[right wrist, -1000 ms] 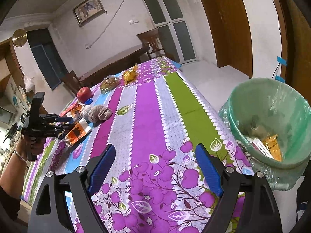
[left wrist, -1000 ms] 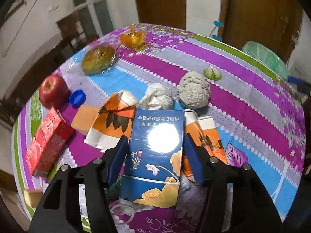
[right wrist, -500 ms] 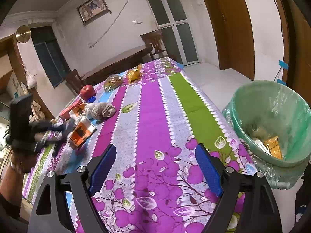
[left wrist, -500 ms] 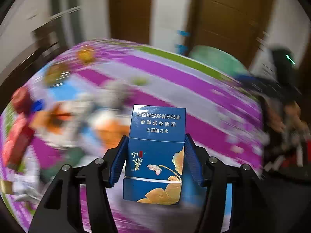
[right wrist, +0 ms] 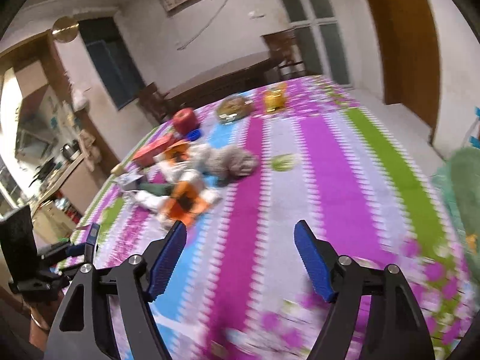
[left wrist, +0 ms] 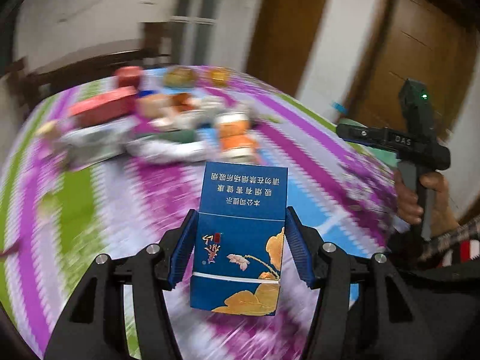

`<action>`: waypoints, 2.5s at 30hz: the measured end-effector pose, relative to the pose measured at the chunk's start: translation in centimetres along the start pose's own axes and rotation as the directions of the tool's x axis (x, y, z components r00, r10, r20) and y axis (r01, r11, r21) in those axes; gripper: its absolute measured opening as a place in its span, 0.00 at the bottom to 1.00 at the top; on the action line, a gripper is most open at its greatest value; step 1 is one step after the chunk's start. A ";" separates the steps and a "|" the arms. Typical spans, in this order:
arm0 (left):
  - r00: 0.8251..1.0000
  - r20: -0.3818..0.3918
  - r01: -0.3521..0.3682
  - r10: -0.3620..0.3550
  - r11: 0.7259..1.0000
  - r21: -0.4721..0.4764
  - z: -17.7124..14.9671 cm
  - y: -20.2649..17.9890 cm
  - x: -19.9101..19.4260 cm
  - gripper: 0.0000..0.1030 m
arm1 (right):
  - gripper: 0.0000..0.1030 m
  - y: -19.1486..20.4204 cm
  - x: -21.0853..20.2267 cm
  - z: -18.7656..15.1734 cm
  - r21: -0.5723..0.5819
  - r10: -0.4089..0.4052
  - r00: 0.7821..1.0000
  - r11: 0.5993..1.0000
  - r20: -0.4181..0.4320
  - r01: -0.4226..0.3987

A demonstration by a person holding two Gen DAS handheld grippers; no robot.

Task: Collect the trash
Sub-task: 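Grasp the orange paper cup with the right tool while the left tool holds the blue box, then carry the orange cup and blue box over the green bin and release both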

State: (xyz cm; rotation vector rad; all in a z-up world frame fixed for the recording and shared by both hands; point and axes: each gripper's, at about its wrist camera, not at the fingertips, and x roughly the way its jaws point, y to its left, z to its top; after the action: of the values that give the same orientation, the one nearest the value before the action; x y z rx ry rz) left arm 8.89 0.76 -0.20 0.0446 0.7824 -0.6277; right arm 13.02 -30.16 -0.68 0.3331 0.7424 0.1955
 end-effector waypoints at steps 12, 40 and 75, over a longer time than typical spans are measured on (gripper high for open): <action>0.978 0.081 -0.184 0.192 0.978 -0.095 -3.1 1.3 -3.6 0.54 | 0.74 8.9 11.1 1.9 0.087 -0.075 0.989 0.992 -0.124 0.086; 0.927 -0.022 -0.361 0.373 0.879 -0.311 0.6 3.2 -0.4 0.54 | 0.28 10.5 3.5 -2.9 -0.243 -0.098 0.995 0.965 0.005 0.096; 0.921 0.034 -0.388 0.387 0.917 0.086 11.5 -16.4 11.9 0.54 | 0.29 -6.4 -10.5 -1.6 0.007 -0.222 0.952 0.974 0.211 0.225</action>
State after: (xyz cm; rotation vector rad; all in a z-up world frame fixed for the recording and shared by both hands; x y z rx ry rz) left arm 13.77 -21.82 3.12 0.2730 0.7028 -0.2843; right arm 4.70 -38.81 2.53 0.2464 0.5625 -0.0480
